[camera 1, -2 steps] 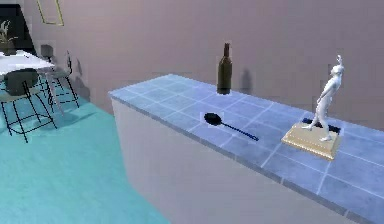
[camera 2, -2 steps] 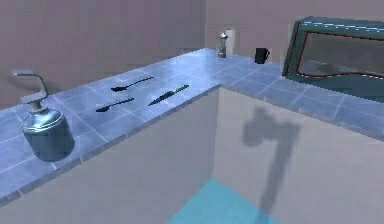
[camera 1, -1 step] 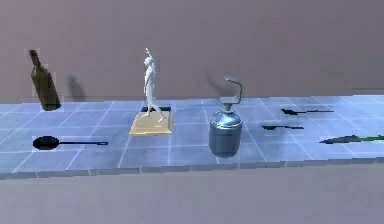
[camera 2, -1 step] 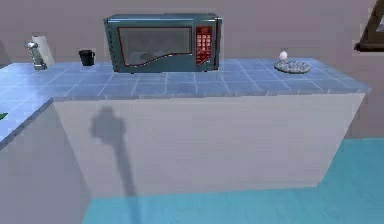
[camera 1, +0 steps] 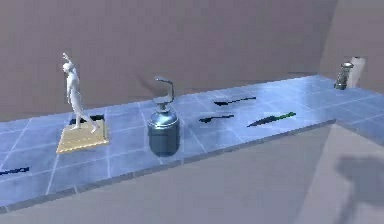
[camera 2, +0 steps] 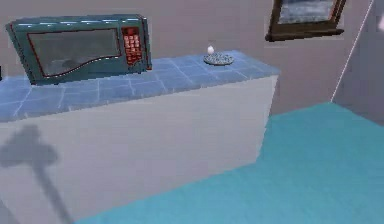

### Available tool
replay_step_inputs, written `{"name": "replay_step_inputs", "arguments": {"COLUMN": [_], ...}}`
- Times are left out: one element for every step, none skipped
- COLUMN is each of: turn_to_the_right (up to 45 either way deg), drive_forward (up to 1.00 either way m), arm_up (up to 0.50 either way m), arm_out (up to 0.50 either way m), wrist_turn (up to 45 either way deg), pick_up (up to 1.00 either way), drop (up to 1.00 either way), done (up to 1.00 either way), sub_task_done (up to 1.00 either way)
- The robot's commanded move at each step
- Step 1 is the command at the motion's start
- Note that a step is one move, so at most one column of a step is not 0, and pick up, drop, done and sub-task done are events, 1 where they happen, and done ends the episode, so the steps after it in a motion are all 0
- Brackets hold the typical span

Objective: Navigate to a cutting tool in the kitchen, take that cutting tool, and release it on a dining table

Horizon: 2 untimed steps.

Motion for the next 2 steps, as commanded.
{"name": "replay_step_inputs", "arguments": {"turn_to_the_right": [0.0, -45.0], "drive_forward": [0.35, 0.00], "arm_up": [0.00, 0.00], "arm_out": [0.00, 0.00], "wrist_turn": [0.0, 0.0], "pick_up": [0.00, 0.00], "drop": [0.00, 0.00], "done": [0.00, 0.00], "sub_task_done": [0.00, 0.00]}}
